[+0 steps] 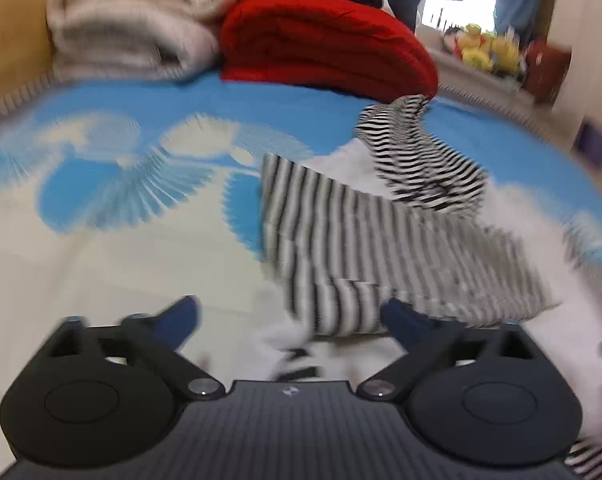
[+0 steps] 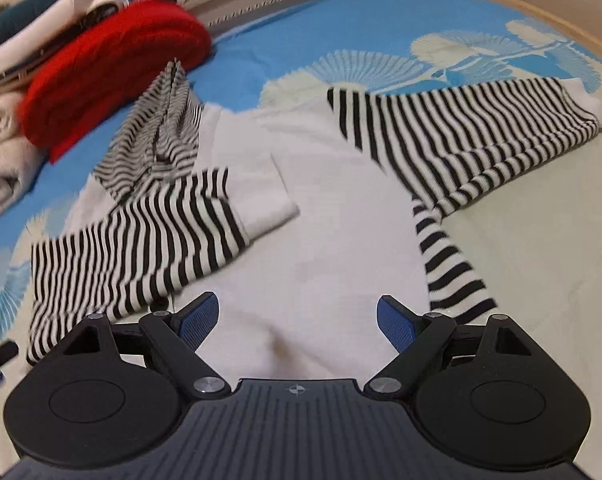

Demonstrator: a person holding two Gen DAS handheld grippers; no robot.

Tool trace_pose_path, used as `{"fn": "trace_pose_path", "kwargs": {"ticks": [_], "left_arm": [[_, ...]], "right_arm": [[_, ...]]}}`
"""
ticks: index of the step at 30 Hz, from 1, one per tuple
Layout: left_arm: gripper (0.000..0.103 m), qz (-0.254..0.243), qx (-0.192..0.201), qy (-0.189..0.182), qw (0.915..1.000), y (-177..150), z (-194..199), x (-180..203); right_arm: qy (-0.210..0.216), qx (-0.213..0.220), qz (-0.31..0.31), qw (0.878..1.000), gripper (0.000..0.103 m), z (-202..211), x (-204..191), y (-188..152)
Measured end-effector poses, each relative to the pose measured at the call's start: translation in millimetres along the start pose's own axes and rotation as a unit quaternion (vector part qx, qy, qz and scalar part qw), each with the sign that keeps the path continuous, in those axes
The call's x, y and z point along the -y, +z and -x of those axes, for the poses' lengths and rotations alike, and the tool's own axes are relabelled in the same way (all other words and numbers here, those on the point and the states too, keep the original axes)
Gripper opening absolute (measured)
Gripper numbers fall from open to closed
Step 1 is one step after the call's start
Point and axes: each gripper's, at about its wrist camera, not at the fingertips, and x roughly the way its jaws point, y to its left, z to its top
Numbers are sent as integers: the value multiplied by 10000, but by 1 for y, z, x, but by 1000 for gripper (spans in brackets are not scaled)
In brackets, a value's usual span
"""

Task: Fold small clothes
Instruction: 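Grasp the sleeve cuff with the left gripper and fold it across the front, then grasp the other striped sleeve cuff with the right gripper and lift it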

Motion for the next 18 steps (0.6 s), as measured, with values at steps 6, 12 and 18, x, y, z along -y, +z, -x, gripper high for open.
{"fn": "trace_pose_path", "kwargs": {"ticks": [6,12,18], "left_arm": [[103,-192,-165,223,9994,-12,-6,5],[103,-424,-52,224,9988,-17,0,17],[103,-517,-52,233,9984,-17,-3,23]], "right_arm": [[-125,-143,22,9998,87,-10,-5,-3],[-176,-239,144,9995,87,-16,-5,-10],[-267,-172,-12,9995,87,-14,12,-6]]}}
